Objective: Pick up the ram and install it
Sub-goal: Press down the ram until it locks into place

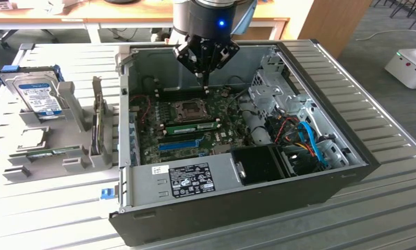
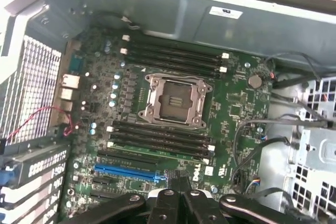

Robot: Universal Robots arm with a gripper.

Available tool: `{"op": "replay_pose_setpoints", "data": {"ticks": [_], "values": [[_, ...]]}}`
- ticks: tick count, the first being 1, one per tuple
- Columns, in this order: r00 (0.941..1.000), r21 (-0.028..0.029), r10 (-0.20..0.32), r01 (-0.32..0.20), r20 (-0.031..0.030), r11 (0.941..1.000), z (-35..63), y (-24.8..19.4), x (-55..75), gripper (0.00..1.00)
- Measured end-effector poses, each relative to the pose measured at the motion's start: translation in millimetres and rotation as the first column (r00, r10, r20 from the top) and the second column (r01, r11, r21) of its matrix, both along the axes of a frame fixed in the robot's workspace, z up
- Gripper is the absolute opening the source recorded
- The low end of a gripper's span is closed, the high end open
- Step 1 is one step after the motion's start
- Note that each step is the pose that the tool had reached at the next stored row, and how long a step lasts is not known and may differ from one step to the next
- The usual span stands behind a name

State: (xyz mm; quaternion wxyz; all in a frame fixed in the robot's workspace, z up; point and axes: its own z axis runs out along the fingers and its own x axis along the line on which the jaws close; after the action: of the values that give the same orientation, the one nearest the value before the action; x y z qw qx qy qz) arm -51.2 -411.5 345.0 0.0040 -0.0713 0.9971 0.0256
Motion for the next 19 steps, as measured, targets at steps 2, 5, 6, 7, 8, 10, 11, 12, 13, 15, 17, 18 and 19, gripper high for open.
{"op": "replay_pose_setpoints", "data": {"ticks": [2, 5, 6, 7, 8, 10, 11, 12, 13, 15, 17, 18, 19], "values": [[0.9997, 0.0001, -0.025, 0.025, 0.0001, 0.9997, -0.2, 0.0, 0.0, 0.11], [0.998, 0.0001, -0.063, 0.063, 0.0, 0.998, -0.4, 0.0, 0.0, 0.11], [0.9971, 0.0001, -0.075, 0.075, 0.0, 0.9971, -0.5, 0.0, 0.0, 0.11], [0.9962, 0.0001, -0.087, 0.087, 0.0, 0.9962, -0.6, 0.0, 0.0, 0.11], [0.9955, 0.0, -0.095, 0.095, 0.0, 0.9955, -0.6, 0.0, 0.0, 0.11], [0.9953, 0.0, -0.097, 0.097, 0.0, 0.9953, -0.6, 0.0, 0.0, 0.11], [0.9953, 0.0001, -0.097, 0.097, 0.0, 0.9953, -0.6, 0.0, 0.0, 0.11], [0.9953, 0.0001, -0.097, 0.097, 0.0001, 0.9953, -0.6, 0.0, -0.1, 0.11], [0.9953, 0.0002, -0.097, 0.097, 0.0001, 0.9953, -0.7, 0.0, -0.5, 0.11], [0.9953, 0.0005, -0.097, 0.097, 0.0011, 0.9953, -0.7, 0.0, -1.9, 0.11], [0.9953, 0.0003, -0.097, 0.097, 0.0019, 0.9953, -0.6, 0.0, -3.7, 0.11], [0.9953, 0.0003, -0.097, 0.097, 0.0019, 0.9953, -0.6, 0.0, -3.7, 0.11], [0.9953, 0.0002, -0.097, 0.097, 0.0019, 0.9953, -0.6, 0.0, -3.9, 0.11]]}}
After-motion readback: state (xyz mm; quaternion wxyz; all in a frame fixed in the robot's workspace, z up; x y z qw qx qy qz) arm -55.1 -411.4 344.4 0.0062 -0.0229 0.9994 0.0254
